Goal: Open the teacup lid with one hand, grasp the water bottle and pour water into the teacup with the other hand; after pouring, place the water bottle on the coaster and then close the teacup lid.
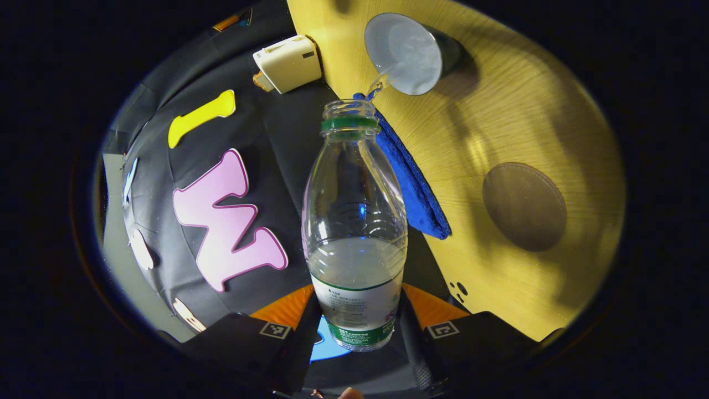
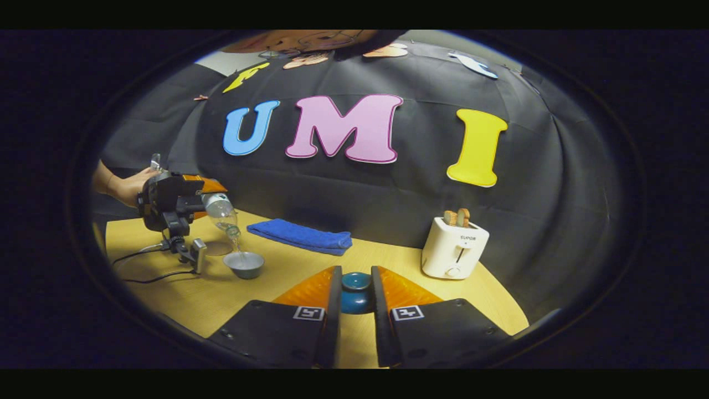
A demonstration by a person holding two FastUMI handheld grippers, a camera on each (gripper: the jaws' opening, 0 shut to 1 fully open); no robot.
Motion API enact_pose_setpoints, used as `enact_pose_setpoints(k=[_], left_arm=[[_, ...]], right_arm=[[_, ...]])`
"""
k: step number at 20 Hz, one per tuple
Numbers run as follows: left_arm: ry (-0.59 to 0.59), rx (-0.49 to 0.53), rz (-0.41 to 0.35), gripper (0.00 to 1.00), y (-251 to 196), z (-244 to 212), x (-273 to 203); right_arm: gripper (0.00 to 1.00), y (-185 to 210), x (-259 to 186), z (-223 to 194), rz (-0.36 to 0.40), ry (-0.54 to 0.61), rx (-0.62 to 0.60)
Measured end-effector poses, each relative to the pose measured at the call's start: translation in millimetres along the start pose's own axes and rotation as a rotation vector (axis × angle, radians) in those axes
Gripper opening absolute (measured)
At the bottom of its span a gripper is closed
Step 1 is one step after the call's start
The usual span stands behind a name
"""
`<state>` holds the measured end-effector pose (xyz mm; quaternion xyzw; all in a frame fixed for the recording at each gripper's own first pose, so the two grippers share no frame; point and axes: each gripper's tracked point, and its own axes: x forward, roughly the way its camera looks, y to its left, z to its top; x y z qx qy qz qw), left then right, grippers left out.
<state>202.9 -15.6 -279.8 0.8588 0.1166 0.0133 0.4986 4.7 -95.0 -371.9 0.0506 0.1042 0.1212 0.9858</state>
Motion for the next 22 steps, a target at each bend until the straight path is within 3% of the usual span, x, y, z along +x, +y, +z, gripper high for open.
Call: enact_pose_setpoints(k=[2, 3, 4, 8, 9, 11, 12, 13, 14, 18, 19, 20, 22], left_arm=[[-0.009, 0.021, 0.02, 0.73, 7.2, 0.7, 1.4], [-0.015, 0.031, 0.033, 0.73, 10.7, 2.0, 2.6], [-0.017, 0.038, 0.043, 0.74, 15.2, 1.1, 3.0], [-0.016, 0.059, 0.07, 0.74, 25.2, -1.7, 3.2], [-0.021, 0.067, 0.075, 0.73, 26.4, -1.5, 4.0], [-0.023, 0.075, 0.083, 0.74, 28.7, -2.1, 4.1], [-0.027, 0.074, 0.085, 0.73, 30.3, -2.3, 5.0], [-0.031, 0.075, 0.09, 0.74, 31.6, -1.8, 5.7], [-0.037, 0.084, 0.102, 0.74, 36.2, -1.1, 5.9], [-0.051, 0.096, 0.133, 0.74, 47.1, 0.6, 7.8], [-0.054, 0.101, 0.14, 0.74, 50.9, 1.1, 8.0], [-0.057, 0.106, 0.149, 0.73, 54.9, 0.2, 7.7], [-0.065, 0.115, 0.16, 0.74, 58.6, 0.1, 8.3]], right_arm=[[0.34, -2.6, -1.8, -0.3, -0.003, -0.003, 0.001], [0.29, -3.5, -2.9, -1.1, -0.005, -0.004, 0.002], [0.34, -4.9, -4.2, -1.6, -0.006, -0.005, 0.003], [0.34, -10.8, -9.5, -2.4, -0.02, -0.005, 0.01], [0.29, -12.2, -9.7, -1.7, -0.025, -0.009, 0.009], [0.34, -14.1, -11.4, -1.6, -0.032, -0.01, 0.01], [0.29, -14.7, -12.1, -1.2, -0.035, -0.011, 0.011], [0.34, -15.4, -11.9, -1.6, -0.038, -0.011, 0.01], [0.29, -15.4, -12.8, -1.5, -0.04, -0.011, 0.008], [0.29, -17.8, -13.5, -1.6, -0.048, -0.012, 0.008], [0.34, -18.2, -13.3, -2.1, -0.05, -0.014, 0.009], [0.29, -19.0, -13.7, -1.7, -0.053, -0.015, 0.009], [0.34, -19.9, -13.9, -0.2, -0.06, -0.021, 0.011]])
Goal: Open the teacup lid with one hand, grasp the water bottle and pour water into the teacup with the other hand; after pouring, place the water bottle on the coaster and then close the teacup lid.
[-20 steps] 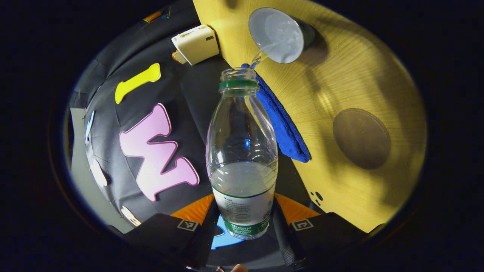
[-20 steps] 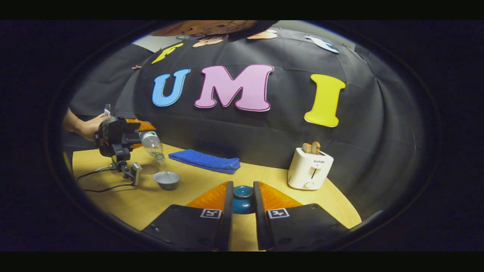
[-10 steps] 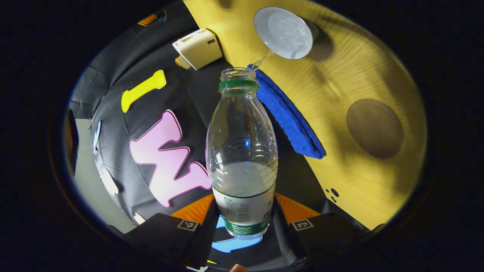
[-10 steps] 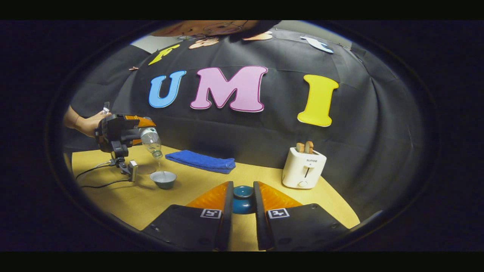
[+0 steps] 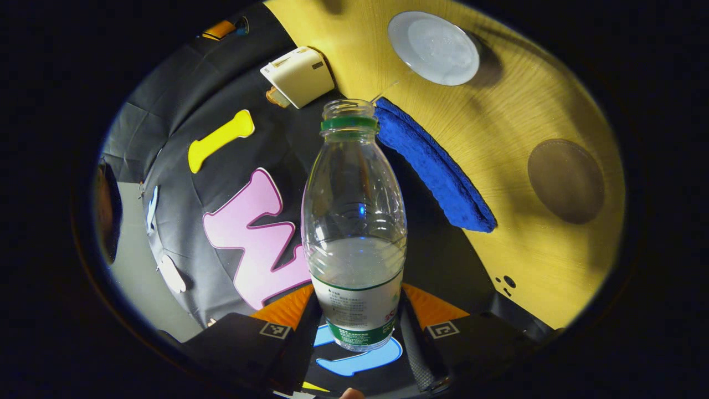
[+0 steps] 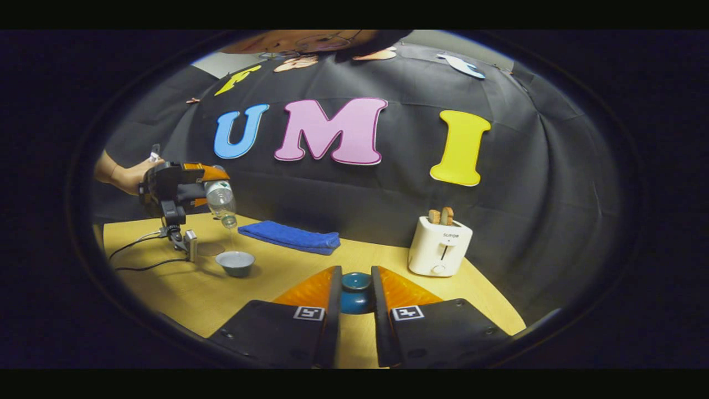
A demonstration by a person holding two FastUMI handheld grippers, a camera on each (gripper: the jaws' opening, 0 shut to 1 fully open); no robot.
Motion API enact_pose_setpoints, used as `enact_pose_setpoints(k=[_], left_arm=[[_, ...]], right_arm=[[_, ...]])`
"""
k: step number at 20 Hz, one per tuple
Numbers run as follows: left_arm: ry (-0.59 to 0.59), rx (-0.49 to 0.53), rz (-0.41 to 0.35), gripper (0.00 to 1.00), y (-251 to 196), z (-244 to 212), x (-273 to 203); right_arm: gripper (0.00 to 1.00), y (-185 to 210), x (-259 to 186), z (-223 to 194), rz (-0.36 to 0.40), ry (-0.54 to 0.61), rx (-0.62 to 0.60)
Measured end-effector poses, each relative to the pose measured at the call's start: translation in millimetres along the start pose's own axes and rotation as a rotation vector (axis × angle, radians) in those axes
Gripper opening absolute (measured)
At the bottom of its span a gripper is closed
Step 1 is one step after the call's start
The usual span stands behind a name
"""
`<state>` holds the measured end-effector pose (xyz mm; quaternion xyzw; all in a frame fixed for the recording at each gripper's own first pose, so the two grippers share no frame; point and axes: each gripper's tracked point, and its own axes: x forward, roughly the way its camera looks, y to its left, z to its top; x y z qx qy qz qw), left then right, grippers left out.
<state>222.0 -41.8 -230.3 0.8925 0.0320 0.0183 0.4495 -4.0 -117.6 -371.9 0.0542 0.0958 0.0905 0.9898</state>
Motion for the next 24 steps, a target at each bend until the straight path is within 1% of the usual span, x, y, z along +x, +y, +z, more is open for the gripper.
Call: enact_pose_setpoints(k=[6, 10, 13, 16, 17, 18, 19, 20, 21, 22, 23, 24], left_arm=[[-0.014, 0.01, 0.034, 0.73, 9.8, -0.9, 2.9], [-0.019, -0.001, 0.028, 0.74, 6.4, 0.5, 3.4], [-0.017, -0.067, 0.011, 0.74, 0.6, 1.3, -0.8], [-0.014, -0.157, -0.027, 0.74, -10.3, 2.5, -4.3], [-0.005, -0.195, -0.042, 0.74, -16.6, 1.4, -5.8], [0.006, -0.233, -0.063, 0.73, -23.8, -1.3, -8.4], [0.023, -0.282, -0.086, 0.74, -31.8, -5.2, -9.4], [0.044, -0.367, -0.122, 0.74, -41.6, -9.6, -13.3], [0.065, -0.49, -0.169, 0.74, -55.0, -9.9, -18.8], [0.087, -0.623, -0.213, 0.74, -68.3, -6.9, -26.2], [0.107, -0.747, -0.252, 0.74, -77.4, -1.2, -28.1], [0.123, -0.853, -0.275, 0.74, -82.3, 0.6, -30.4]], right_arm=[[0.34, -0.9, -0.4, 1.2, -0.014, -0.006, 0.0], [0.34, 3.4, -0.3, 3.0, -0.017, -0.008, 0.002], [0.34, 7.3, 1.7, 3.6, -0.02, -0.007, 0.009], [0.34, 11.1, 4.0, 6.3, -0.023, -0.005, 0.01], [0.24, 12.7, 4.9, 7.0, -0.024, -0.003, 0.01], [0.24, 14.1, 5.4, 8.1, -0.025, -0.002, 0.01], [0.27, 15.4, 7.3, 9.4, -0.027, -0.002, 0.01], [0.29, 17.4, 7.7, 11.0, -0.03, -0.001, 0.011], [0.24, 20.1, 8.7, 12.0, -0.031, 0.0, 0.014], [0.29, 22.4, 9.8, 13.0, -0.034, 0.001, 0.016], [0.29, 25.7, 12.3, 13.3, -0.034, 0.0, 0.019], [0.29, 28.7, 15.5, 13.8, -0.033, 0.0, 0.02]])
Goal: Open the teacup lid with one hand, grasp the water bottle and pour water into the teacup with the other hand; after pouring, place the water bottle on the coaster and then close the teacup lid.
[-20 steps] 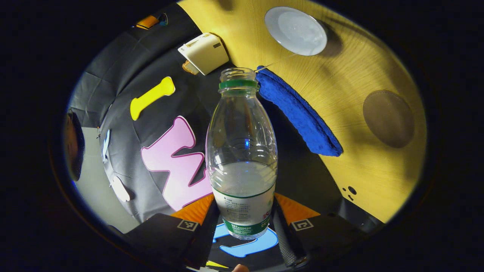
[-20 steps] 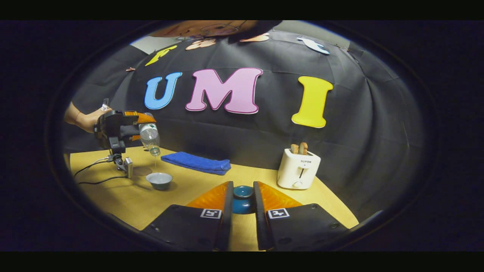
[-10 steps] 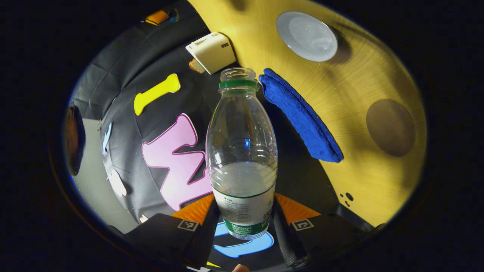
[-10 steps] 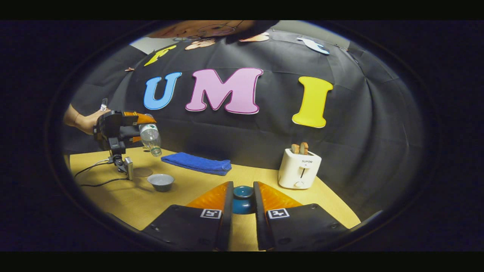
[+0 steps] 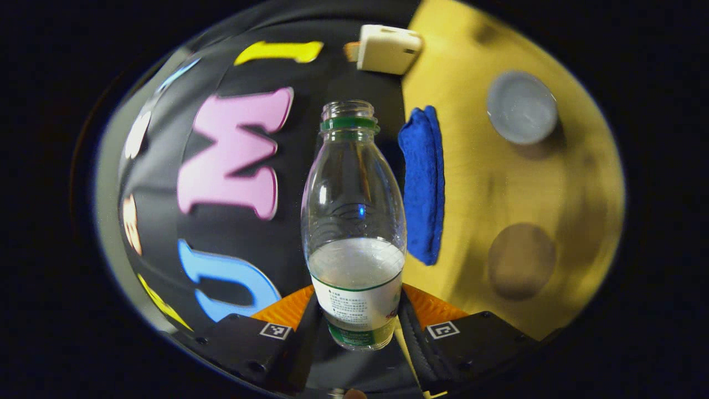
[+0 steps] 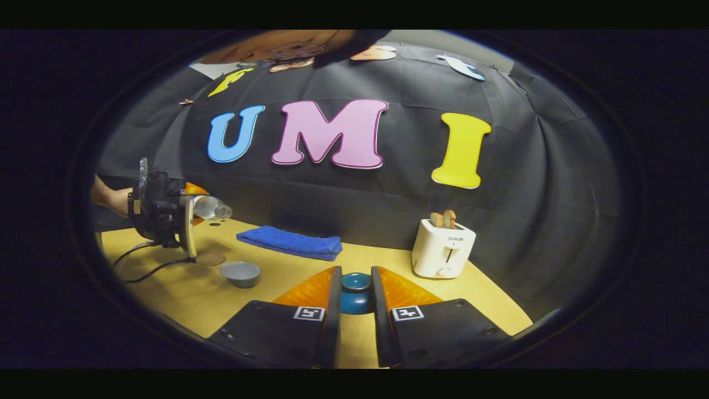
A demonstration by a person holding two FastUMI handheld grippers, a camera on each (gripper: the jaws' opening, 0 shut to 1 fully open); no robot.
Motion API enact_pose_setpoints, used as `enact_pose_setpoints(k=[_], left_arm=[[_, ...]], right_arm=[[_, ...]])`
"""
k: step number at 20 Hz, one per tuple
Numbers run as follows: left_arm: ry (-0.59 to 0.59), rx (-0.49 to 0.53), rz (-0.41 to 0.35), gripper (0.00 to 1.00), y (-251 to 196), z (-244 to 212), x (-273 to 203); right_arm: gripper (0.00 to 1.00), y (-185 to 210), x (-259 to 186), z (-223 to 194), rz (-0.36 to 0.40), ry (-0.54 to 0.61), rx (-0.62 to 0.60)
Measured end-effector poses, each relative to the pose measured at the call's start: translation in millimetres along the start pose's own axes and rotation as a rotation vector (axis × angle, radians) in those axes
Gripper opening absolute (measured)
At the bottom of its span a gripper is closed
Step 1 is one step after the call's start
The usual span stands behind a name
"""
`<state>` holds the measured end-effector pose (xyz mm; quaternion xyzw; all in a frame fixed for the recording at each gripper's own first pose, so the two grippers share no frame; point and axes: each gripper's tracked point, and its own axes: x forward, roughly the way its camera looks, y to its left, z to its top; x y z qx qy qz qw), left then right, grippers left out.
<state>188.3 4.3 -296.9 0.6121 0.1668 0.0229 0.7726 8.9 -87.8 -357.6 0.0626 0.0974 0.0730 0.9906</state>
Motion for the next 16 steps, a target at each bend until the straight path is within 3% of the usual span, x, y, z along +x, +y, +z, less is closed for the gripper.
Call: enact_pose_setpoints(k=[1, 3, 5, 7, 8, 9, 11, 13, 16], left_arm=[[-0.002, -0.097, -0.017, 0.74, -2.4, 0.1, 0.2], [-0.022, -0.297, -0.05, 0.74, -4.2, 4.4, 2.8], [-0.055, -0.482, -0.092, 0.74, -3.6, 16.4, 5.3], [-0.11, -0.698, -0.161, 0.74, -6.7, 32.0, -3.4], [-0.137, -0.809, -0.206, 0.74, -10.9, 41.8, -4.8], [-0.149, -0.919, -0.242, 0.74, -11.6, 43.7, -8.0], [-0.159, -1.1, -0.266, 0.74, -17.0, 52.6, -7.1], [-0.168, -1.198, -0.269, 0.74, -20.9, 57.8, -8.5], [-0.168, -1.266, -0.309, 0.74, -24.4, 61.8, -8.5]], right_arm=[[0.24, 4.4, 3.1, 0.0, 0.003, -0.002, 0.002], [0.24, 13.1, 8.8, 0.6, 0.01, -0.004, 0.01], [0.34, 20.7, 12.0, 3.7, 0.015, -0.008, 0.014], [0.24, 27.8, 14.0, 4.9, 0.022, -0.008, 0.014], [0.29, 30.7, 15.5, 4.3, 0.025, -0.006, 0.013], [0.24, 33.4, 16.2, 3.8, 0.028, -0.004, 0.01], [0.24, 36.9, 17.0, 4.3, 0.032, -0.003, 0.006], [0.24, 37.9, 17.8, 5.6, 0.032, -0.003, 0.002], [0.24, 38.4, 18.0, 7.6, 0.028, 0.002, -0.001]])
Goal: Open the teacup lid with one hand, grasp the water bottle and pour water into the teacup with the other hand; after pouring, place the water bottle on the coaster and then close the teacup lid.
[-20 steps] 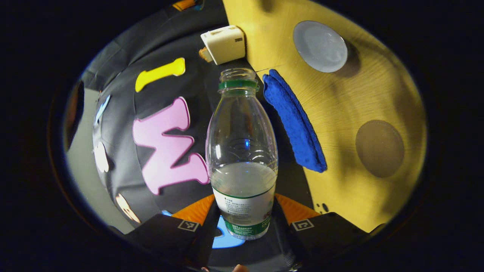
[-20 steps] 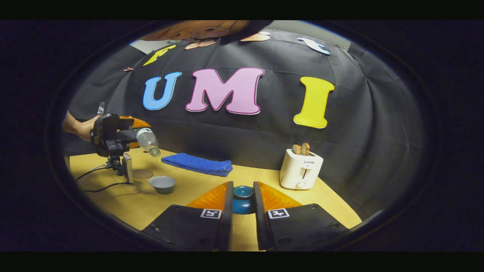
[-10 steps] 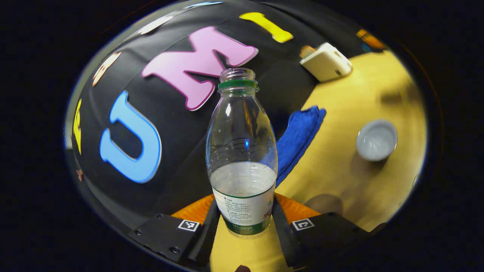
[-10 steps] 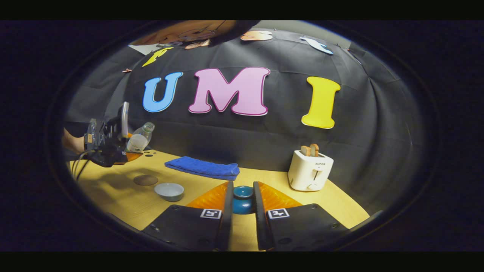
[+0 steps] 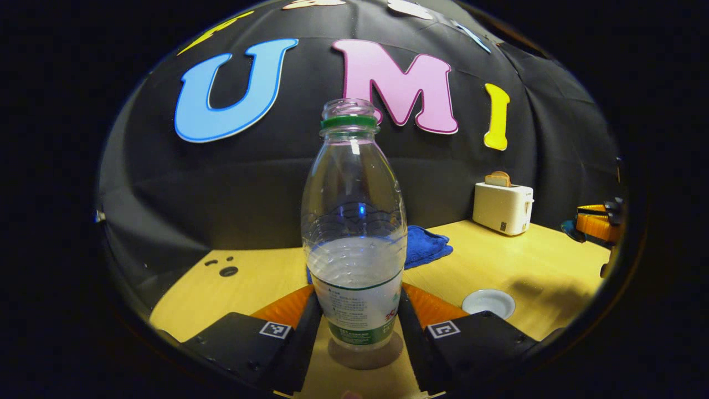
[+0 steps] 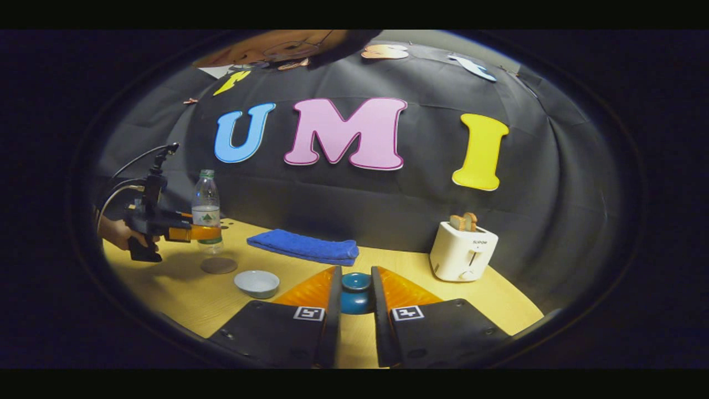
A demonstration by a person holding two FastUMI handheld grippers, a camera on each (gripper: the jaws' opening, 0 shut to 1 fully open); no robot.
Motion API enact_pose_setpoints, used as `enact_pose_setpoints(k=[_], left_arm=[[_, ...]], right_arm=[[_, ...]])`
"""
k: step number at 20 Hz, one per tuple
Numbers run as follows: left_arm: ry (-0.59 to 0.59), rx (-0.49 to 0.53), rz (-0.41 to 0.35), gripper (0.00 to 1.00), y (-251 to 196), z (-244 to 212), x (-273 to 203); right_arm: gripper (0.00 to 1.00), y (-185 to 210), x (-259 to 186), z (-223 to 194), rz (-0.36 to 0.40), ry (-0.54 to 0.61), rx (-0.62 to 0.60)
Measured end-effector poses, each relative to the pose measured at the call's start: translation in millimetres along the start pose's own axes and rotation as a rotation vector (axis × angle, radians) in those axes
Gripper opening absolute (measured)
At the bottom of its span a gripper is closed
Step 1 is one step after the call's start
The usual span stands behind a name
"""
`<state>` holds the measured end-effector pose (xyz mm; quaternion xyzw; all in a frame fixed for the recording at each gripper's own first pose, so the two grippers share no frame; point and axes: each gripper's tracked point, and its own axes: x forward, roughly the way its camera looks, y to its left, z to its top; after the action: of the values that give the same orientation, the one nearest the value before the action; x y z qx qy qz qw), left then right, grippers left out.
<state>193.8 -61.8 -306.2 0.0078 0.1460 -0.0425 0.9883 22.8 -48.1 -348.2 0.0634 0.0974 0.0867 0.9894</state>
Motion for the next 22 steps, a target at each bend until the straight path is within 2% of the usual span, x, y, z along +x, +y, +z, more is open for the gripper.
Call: enact_pose_setpoints(k=[5, 6, 8, 9, 10, 11, 12, 13, 17, 18, 19, 20, 21, 22], left_arm=[[0.007, -0.067, -0.004, 0.74, -1.6, -9.0, 7.0], [0.013, -0.069, -0.004, 0.74, -2.3, -15.2, 9.8], [0.014, -0.066, -0.004, 0.74, -2.8, -21.2, 9.7], [0.015, -0.06, -0.003, 0.74, -2.0, -22.2, 11.2], [0.018, -0.052, 0.003, 0.69, -1.3, -25.9, 13.1], [0.023, -0.046, 0.009, 0.75, 0.1, -27.7, 13.3], [0.025, -0.046, 0.013, 0.75, 0.2, -29.7, 15.1], [0.03, -0.049, 0.017, 0.75, 1.1, -31.1, 14.9], [0.049, -0.066, 0.018, 0.79, 1.9, -39.8, 14.4], [0.055, -0.068, 0.015, 0.8, 1.3, -42.6, 13.9], [0.059, -0.069, 0.014, 0.81, 1.2, -44.3, 12.3], [0.065, -0.067, 0.012, 0.82, -0.2, -45.8, 12.7], [0.073, -0.064, 0.005, 0.88, -3.5, -48.5, 11.7], [0.08, -0.058, 0.004, 0.95, -4.8, -49.7, 9.8]], right_arm=[[0.29, 1.9, 3.2, 3.2, -0.01, 0.0, 0.013], [0.24, 2.5, 3.9, 3.2, -0.012, 0.001, 0.013], [0.24, 3.9, 4.0, 4.3, -0.013, 0.001, 0.021], [0.29, 4.4, 4.1, 4.6, -0.013, 0.001, 0.024], [0.34, 5.1, 5.1, 3.8, -0.012, 0.001, 0.025], [0.34, 6.7, 7.2, 2.1, -0.009, 0.003, 0.026], [0.29, 8.3, 8.4, 1.1, -0.007, 0.004, 0.027], [0.34, 10.0, 9.9, 0.7, -0.006, 0.005, 0.03], [0.34, 14.9, 13.4, 0.0, -0.003, 0.007, 0.044], [0.29, 18.1, 13.8, 0.1, 0.001, 0.008, 0.049], [0.34, 20.7, 15.3, 0.2, 0.005, 0.008, 0.053], [0.34, 24.2, 16.7, 0.1, 0.011, 0.008, 0.057], [0.29, 28.6, 17.5, -0.1, 0.017, 0.01, 0.062], [0.34, 33.8, 19.6, -1.3, 0.026, 0.013, 0.069]])
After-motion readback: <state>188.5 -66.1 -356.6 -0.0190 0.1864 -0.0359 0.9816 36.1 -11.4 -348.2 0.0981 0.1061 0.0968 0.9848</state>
